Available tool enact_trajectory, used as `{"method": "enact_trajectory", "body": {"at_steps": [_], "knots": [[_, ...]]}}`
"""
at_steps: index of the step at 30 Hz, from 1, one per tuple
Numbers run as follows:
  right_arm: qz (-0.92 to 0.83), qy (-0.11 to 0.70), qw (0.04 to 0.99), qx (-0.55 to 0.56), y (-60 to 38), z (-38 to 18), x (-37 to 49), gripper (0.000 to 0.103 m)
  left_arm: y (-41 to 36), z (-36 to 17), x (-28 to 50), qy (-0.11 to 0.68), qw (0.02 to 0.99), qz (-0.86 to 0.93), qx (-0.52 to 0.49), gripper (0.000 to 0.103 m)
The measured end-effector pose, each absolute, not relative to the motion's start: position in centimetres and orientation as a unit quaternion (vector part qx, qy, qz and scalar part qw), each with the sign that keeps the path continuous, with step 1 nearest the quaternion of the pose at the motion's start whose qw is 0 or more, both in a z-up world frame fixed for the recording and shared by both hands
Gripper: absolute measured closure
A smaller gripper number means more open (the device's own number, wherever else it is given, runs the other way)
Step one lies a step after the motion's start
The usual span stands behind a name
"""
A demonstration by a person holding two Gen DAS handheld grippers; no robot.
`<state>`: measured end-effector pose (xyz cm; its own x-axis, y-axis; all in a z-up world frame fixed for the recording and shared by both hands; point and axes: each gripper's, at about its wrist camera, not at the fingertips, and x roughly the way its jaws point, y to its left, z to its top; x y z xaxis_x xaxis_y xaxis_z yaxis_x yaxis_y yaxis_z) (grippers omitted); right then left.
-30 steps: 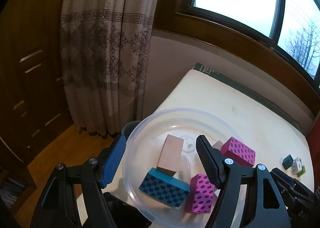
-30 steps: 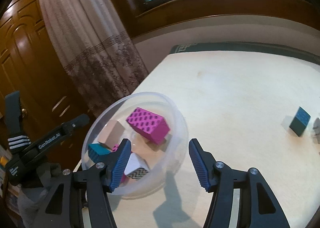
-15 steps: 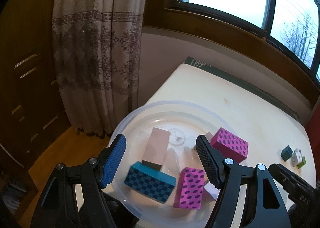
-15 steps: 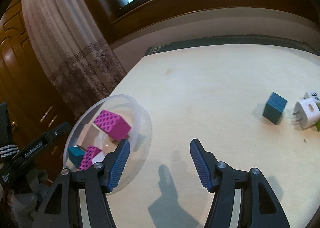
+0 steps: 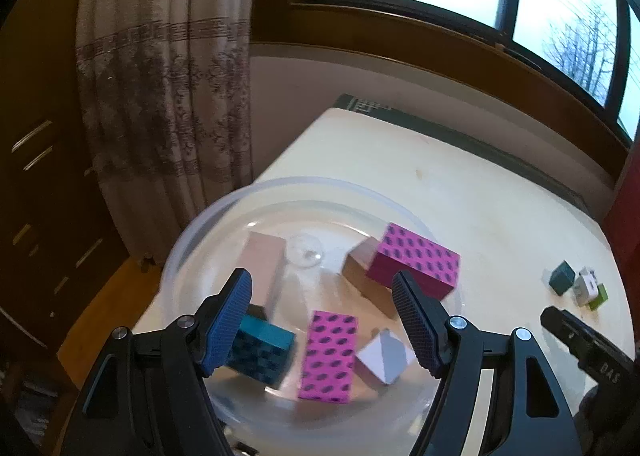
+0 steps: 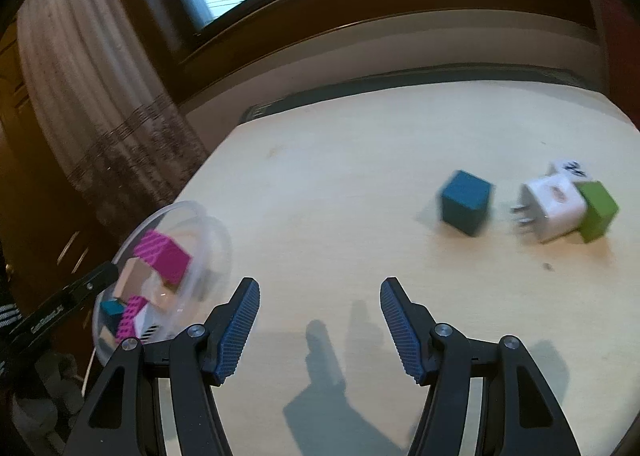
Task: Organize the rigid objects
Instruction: 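Move both open tools back toward the remaining blocks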
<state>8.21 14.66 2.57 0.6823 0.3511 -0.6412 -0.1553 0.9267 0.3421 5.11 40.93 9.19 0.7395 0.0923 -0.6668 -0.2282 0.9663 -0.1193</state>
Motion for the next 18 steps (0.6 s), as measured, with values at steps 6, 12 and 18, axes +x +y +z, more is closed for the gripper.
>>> {"method": "enact_trajectory", "body": {"at_steps": [6, 12, 18], "knots": [[0.102, 0.367, 0.914, 0.141, 11.3, 2.5, 8.1, 0.037, 38.8, 9.2, 5.4, 0.356, 0.928, 0.067, -0.082, 0.029], [0.057, 0.356, 0.921, 0.149, 6.9, 2.8, 7.7, 0.037, 36.7, 9.3, 5.7, 0.361, 0.929, 0.05, -0.067, 0.029], [0.012, 0.354, 0.922, 0.158, 2.6, 2.6, 7.3, 0.037, 34.3, 9.2, 6.2, 0.368, 0.928, 0.029, -0.05, 0.029]]}}
